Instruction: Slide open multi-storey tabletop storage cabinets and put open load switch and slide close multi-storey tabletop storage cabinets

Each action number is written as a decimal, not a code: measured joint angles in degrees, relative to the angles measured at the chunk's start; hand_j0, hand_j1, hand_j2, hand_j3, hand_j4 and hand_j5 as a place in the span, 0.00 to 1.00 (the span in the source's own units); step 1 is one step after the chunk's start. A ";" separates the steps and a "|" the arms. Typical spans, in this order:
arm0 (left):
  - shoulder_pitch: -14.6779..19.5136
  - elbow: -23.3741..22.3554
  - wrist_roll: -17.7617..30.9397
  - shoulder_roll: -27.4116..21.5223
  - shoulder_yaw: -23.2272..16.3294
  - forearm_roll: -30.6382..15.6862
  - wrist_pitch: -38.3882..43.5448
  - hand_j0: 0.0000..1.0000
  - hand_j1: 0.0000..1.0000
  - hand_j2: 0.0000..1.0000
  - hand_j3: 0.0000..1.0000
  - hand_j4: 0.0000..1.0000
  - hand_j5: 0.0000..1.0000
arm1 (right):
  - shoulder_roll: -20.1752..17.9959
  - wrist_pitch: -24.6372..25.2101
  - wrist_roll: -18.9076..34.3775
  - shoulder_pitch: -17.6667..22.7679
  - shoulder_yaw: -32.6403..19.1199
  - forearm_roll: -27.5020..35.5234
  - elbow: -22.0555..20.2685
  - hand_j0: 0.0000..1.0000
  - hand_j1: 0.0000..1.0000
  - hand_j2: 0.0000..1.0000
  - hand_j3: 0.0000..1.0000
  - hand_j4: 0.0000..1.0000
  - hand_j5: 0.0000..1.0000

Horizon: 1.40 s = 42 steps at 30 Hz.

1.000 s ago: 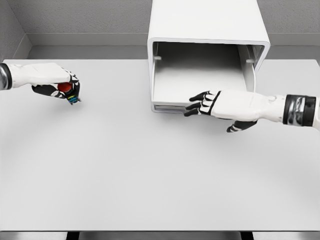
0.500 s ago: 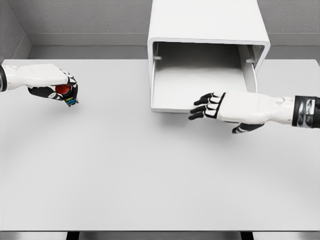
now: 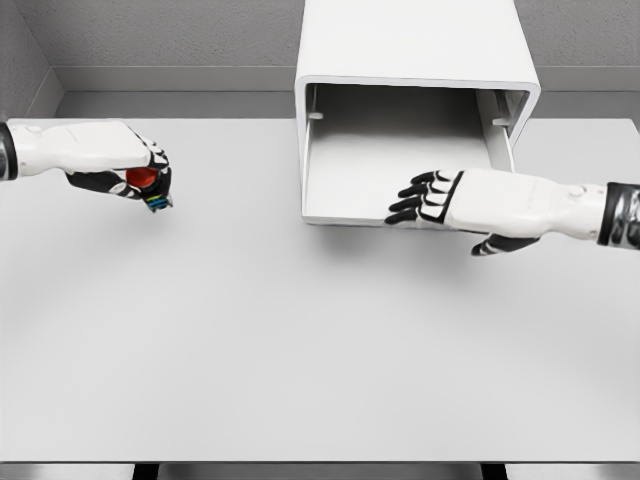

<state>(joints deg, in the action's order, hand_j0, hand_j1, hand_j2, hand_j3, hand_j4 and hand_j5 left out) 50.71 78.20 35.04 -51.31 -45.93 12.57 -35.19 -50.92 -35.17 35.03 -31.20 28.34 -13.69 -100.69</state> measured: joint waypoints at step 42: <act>10.90 7.65 0.01 16.71 -0.05 -11.91 -0.01 0.39 0.39 0.39 0.39 0.39 0.39 | -9.29 0.01 -0.03 46.85 -43.01 8.35 -0.10 0.52 0.52 0.52 0.52 0.52 0.52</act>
<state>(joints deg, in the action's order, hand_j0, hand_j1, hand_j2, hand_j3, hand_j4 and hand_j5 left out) 61.61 85.85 35.05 -34.60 -45.98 0.66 -35.21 -60.21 -35.16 35.00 15.65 -14.66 -5.33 -100.79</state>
